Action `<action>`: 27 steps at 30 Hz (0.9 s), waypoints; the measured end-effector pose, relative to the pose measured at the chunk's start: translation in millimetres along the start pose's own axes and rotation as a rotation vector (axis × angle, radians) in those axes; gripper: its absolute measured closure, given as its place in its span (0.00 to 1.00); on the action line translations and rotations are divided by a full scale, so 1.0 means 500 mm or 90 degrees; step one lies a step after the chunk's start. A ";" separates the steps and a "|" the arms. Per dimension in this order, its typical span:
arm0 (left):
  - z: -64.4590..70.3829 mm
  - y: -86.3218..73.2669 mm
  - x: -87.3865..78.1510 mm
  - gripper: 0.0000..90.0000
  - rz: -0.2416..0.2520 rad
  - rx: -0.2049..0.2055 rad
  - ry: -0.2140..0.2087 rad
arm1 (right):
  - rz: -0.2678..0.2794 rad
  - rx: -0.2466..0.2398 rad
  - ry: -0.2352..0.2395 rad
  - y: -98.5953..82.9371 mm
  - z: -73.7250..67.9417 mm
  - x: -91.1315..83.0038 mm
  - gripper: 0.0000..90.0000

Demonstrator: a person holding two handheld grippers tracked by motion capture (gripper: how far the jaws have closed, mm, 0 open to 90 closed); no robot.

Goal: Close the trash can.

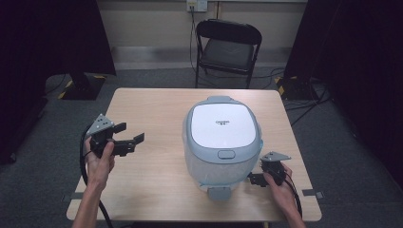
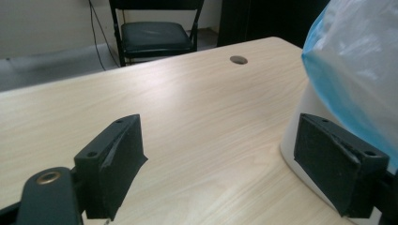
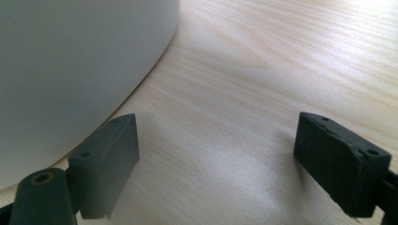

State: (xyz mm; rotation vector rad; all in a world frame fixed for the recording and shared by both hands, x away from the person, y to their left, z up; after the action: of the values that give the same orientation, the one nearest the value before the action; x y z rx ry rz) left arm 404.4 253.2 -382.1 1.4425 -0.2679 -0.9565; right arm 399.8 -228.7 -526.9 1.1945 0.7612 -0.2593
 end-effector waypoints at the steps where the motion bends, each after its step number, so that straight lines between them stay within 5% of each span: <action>1: -0.002 -0.005 0.000 0.18 -0.003 -0.002 -0.001 | 0.000 0.000 0.000 0.000 0.000 0.000 0.15; 9: -0.025 -0.079 0.014 0.18 -0.046 -0.035 0.035 | 0.000 0.000 0.000 0.000 0.000 0.000 0.15; 13: -0.035 -0.133 0.031 0.18 -0.094 -0.041 0.062 | 0.000 -0.001 0.000 0.000 0.000 0.000 0.15; 19: -0.052 -0.196 0.049 0.18 -0.142 -0.078 0.057 | 0.000 -0.001 0.000 0.000 0.000 0.000 0.15; 23: -0.056 -0.234 0.061 0.18 -0.188 -0.072 0.070 | 0.000 -0.001 0.000 0.000 0.000 0.000 0.15; 27: -0.060 -0.254 0.066 0.18 -0.188 -0.072 0.092 | 0.000 -0.001 0.000 0.000 0.000 0.000 0.15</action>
State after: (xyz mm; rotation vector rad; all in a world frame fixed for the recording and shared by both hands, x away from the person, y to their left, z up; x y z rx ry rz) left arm 396.1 271.3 -515.3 1.4635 0.1079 -1.0789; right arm 399.9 -228.7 -526.9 1.1935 0.7610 -0.2585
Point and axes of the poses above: each handheld gripper's, and its own axes: x roughly forward along the jaws, y roughly out of its top, z roughly to its right, the point moved 4 cm from there along x, roughly forward along the jaws, and after that the axes turned 12 degrees about -y, right-handed, at the moved point
